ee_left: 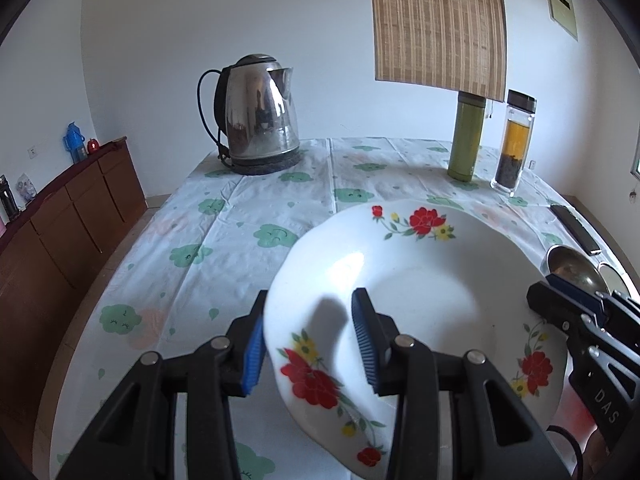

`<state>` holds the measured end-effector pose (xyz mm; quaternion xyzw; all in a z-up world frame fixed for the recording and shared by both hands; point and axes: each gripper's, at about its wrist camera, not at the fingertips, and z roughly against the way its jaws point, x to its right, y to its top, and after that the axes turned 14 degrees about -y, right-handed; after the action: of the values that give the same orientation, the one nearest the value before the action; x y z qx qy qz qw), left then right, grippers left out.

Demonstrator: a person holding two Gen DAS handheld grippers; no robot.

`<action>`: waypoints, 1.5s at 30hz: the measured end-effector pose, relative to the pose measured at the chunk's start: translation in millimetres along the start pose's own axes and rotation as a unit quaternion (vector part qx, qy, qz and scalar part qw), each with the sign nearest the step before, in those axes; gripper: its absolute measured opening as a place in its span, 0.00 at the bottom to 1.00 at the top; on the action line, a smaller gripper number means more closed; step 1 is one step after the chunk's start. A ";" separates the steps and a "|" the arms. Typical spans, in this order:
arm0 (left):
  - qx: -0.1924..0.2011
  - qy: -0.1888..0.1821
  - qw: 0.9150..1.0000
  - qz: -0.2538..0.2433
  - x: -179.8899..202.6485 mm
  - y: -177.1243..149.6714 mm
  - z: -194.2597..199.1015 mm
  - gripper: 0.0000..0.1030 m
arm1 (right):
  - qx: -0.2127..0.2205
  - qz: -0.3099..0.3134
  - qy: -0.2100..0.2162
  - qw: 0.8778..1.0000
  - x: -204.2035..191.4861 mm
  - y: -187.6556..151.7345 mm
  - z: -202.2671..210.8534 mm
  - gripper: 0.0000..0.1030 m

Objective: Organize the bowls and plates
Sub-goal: 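Carry the red-flower plate with both grippers over the plate stack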

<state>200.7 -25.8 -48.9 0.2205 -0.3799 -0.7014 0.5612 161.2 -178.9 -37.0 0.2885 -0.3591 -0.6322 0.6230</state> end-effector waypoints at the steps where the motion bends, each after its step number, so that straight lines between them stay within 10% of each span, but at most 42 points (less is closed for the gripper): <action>1: 0.000 0.000 1.000 -0.001 1.7 0.4 -1.1 0.38 | -0.001 -0.001 -0.001 1.000 1.3 0.0 -0.7 0.19; 45: -0.027 -0.019 0.999 -0.013 27.1 -5.1 -34.2 0.38 | -0.025 -0.021 -0.032 0.999 29.6 -4.4 -15.4 0.19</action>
<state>215.3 -61.0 -70.7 0.1972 -0.3685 -0.7229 0.5502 169.5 -209.9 -47.0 0.2599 -0.3569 -0.6629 0.6046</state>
